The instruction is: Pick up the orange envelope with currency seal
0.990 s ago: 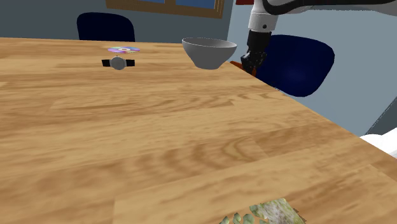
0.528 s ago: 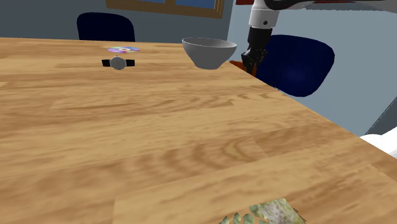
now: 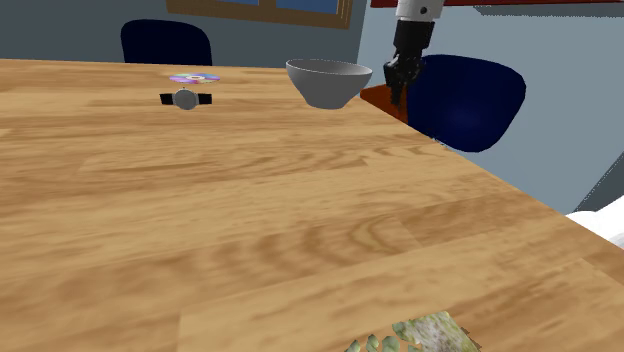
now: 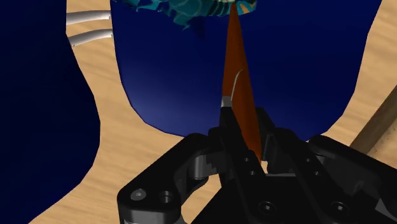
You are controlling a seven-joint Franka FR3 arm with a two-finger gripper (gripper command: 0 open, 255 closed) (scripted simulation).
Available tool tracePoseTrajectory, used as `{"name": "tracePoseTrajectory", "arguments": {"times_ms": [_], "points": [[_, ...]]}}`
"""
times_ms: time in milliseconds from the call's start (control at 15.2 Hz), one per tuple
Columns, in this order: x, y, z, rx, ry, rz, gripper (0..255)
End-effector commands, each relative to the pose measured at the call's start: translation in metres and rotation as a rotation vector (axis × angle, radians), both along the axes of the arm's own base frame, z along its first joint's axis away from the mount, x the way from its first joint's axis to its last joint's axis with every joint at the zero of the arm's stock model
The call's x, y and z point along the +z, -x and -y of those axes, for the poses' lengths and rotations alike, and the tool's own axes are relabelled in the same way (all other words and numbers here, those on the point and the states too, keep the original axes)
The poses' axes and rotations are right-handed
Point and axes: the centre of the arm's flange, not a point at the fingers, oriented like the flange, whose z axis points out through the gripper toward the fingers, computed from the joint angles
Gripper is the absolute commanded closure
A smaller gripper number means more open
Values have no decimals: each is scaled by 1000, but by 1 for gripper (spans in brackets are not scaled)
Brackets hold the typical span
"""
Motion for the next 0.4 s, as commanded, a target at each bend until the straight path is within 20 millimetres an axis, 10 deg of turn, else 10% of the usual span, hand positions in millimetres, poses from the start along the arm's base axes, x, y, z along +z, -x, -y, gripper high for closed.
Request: {"name": "tracePoseTrajectory", "arguments": {"times_ms": [0, 330], "points": [[10, 0, 0, 0, 0, 0, 255], [26, 1, 0, 0, 0, 0, 255]]}}
